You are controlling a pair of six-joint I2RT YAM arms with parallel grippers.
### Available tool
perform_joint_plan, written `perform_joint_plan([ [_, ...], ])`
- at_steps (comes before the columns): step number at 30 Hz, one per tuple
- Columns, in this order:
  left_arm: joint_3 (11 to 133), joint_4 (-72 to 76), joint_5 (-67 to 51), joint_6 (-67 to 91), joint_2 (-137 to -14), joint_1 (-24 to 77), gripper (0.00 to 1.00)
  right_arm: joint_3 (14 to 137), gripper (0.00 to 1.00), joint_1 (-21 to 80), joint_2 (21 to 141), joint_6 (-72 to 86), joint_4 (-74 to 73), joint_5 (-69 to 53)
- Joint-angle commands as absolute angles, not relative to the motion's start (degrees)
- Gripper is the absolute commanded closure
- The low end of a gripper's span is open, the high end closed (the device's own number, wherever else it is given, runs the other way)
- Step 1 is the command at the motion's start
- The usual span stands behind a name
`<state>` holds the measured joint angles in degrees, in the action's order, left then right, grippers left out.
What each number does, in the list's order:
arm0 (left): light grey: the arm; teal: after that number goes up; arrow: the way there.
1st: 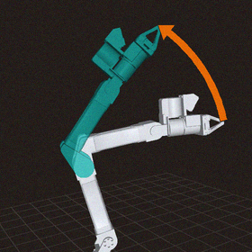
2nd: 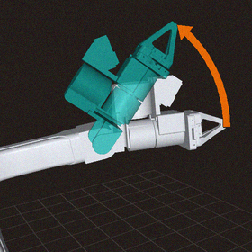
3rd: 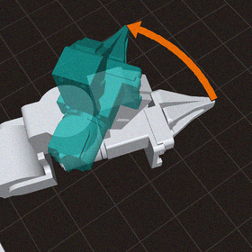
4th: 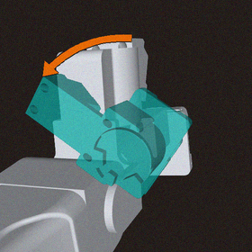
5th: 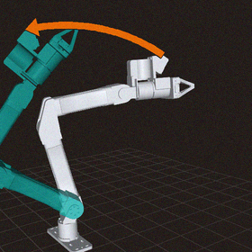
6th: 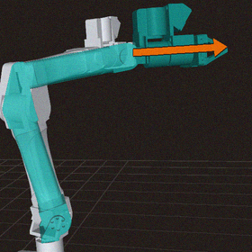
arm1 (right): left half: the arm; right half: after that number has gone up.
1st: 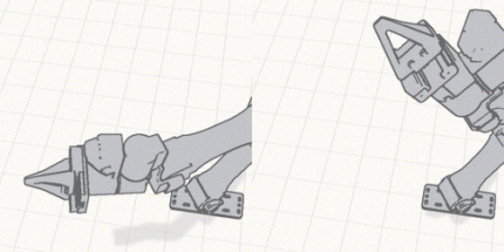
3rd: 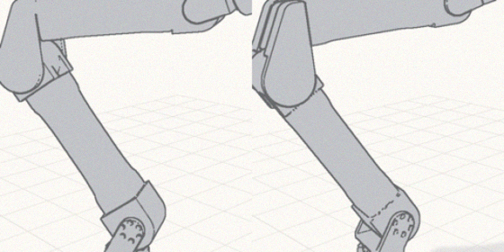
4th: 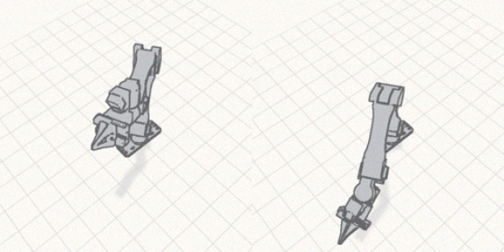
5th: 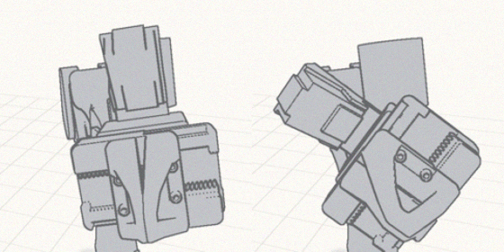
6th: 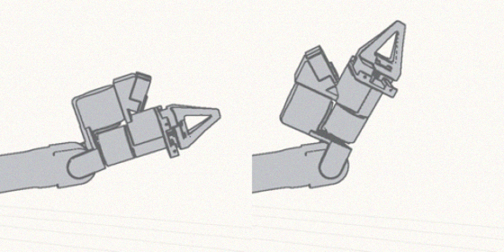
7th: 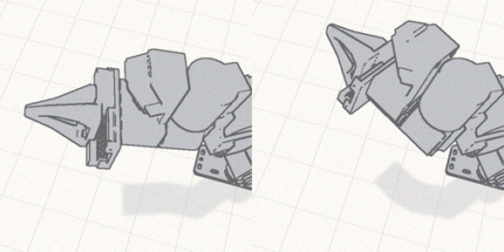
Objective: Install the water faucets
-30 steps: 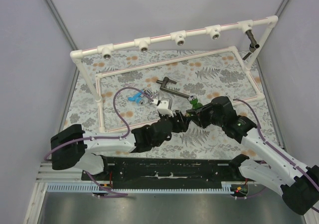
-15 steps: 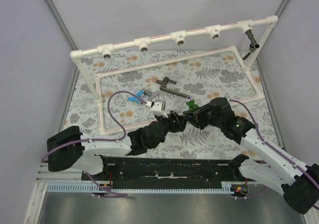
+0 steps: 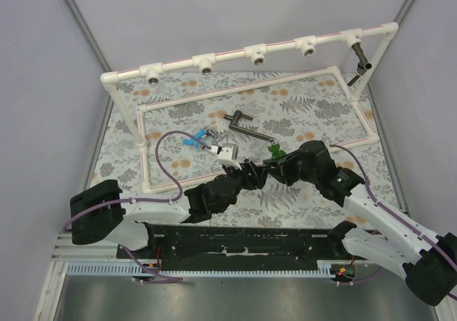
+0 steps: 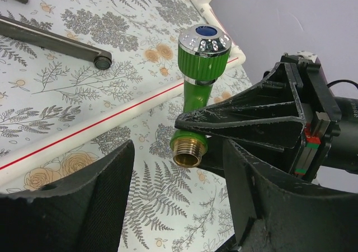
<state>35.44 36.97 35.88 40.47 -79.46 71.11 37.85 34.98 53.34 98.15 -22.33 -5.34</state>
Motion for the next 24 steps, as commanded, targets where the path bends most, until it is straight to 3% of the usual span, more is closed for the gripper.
perform_joint_plan([
  [1,37.79,37.71,36.21,39.9,-81.12,71.1,0.31,39.02,1.0,35.68,53.18,99.67,-18.81,-5.36],
  [13,38.24,38.4,37.97,40.43,-83.06,69.88,0.34,38.58,1.0,35.77,53.44,100.11,-17.23,-5.97],
  [17,38.06,40.08,37.88,40.34,-82.62,68.03,0.56,38.32,1.0,35.95,53.7,99.93,-17.31,-6.42],
  [21,37.36,42.01,36.21,39.29,-82.09,66.62,0.93,38.06,0.98,35.95,53.61,99.49,-17.14,-6.07],
  [22,36.74,42.53,35.95,39.11,-81.92,66.53,0.98,37.97,0.97,35.86,53.7,99.41,-17.14,-5.89],
  [24,35.51,44.11,35.07,38.5,-81.22,66.01,0.98,37.62,0.93,35.95,53.88,99.14,-16.88,-5.45],
])
